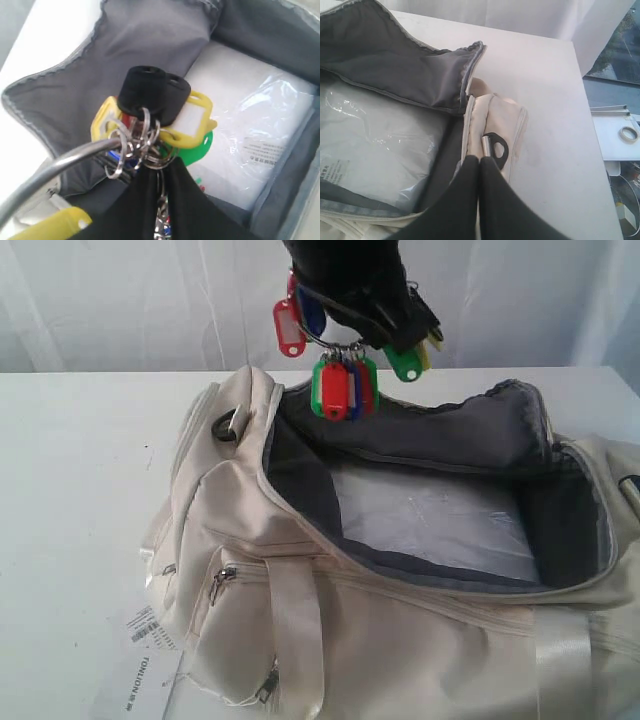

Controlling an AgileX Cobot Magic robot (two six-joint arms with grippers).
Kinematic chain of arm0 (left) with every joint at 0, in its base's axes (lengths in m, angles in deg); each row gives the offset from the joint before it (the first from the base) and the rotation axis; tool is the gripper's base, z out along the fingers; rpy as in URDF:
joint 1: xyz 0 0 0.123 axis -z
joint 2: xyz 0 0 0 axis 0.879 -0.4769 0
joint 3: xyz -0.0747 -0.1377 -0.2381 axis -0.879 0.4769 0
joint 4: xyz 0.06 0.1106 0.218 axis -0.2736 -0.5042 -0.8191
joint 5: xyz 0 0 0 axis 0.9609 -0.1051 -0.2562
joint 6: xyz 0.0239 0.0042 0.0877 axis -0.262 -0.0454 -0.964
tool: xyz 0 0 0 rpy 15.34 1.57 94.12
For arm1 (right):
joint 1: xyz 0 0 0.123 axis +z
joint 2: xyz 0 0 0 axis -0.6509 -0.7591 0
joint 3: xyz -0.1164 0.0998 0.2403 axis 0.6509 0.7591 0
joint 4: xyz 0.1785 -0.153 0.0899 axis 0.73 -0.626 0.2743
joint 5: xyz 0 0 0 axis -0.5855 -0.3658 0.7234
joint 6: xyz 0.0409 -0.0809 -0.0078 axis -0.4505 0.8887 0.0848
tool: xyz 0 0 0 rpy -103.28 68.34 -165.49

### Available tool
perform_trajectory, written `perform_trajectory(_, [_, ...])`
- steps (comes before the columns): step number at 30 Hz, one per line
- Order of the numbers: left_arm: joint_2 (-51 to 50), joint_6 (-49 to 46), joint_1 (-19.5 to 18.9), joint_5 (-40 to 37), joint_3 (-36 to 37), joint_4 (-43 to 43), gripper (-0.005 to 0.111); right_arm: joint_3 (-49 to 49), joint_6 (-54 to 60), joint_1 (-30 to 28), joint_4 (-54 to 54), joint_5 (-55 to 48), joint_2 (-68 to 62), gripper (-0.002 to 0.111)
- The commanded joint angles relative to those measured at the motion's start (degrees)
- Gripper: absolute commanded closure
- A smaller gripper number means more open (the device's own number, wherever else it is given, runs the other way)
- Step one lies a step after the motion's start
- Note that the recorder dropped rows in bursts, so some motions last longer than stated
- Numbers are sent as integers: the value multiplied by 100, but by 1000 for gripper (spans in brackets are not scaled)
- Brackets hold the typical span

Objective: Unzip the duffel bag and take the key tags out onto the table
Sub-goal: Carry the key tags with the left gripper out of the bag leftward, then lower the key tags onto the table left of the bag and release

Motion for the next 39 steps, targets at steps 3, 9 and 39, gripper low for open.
perform_trajectory(3, [956, 96, -531, -507, 898, -32, 107, 20, -33, -9, -34, 36, 45, 108])
perform_trajectory(9, [2078, 96, -1158, -507, 2261, -76, 107, 20, -33, -9, -34, 47, 45, 108])
perform_trajectory(39, [3112, -406, -1973, 1809, 6719, 11, 107, -436, 363, 3, 706, 1440, -2266, 108])
